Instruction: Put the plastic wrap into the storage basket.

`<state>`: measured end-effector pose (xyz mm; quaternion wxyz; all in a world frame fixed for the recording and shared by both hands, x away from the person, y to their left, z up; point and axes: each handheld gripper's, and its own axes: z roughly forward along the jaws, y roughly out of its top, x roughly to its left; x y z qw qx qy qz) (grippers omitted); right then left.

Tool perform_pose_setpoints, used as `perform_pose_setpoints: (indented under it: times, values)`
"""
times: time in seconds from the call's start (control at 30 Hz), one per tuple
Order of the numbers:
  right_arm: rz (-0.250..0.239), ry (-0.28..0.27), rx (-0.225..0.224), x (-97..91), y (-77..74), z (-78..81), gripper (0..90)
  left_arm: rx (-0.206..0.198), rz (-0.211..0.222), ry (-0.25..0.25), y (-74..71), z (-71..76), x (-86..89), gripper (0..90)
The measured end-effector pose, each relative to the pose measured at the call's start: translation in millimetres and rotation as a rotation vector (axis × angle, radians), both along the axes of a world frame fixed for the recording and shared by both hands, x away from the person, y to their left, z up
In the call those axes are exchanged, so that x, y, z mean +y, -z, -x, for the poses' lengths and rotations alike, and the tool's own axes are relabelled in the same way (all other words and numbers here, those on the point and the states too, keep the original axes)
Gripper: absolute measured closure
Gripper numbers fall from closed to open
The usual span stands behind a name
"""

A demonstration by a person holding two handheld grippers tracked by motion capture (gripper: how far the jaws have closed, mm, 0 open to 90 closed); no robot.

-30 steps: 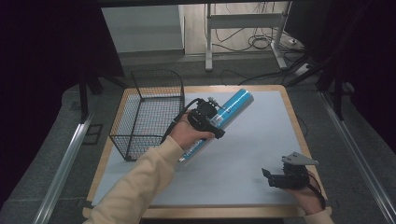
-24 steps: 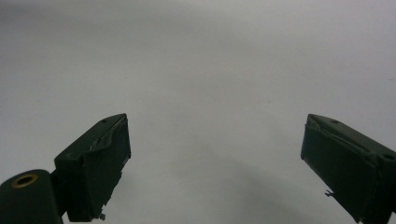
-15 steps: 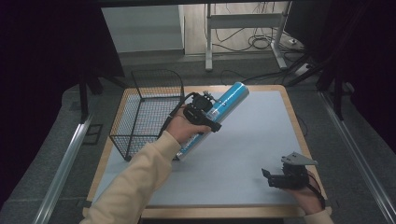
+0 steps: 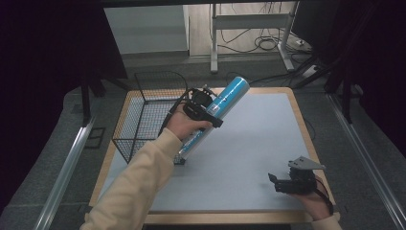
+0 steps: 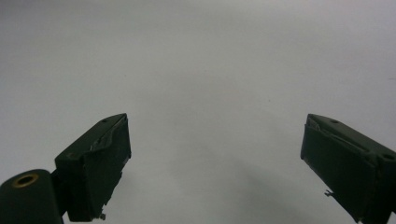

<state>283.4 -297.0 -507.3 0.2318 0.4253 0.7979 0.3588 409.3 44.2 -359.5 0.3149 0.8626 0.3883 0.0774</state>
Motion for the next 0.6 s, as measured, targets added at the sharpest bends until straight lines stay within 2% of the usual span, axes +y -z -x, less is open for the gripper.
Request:
perform_pose_setpoints:
  times: [0.27, 0.6]
  values:
    - [0.001, 0.001, 0.000, -0.5, 0.1, -0.1, 8.5, -0.021, 0.016, -0.021, -15.4, -7.8, 6.0, 31.6]
    - [0.000, 0.002, -0.005, -1.6, -0.7, -0.1, 8.6, -0.042, 0.038, -0.047, -26.6, -14.7, 17.5, 31.6]
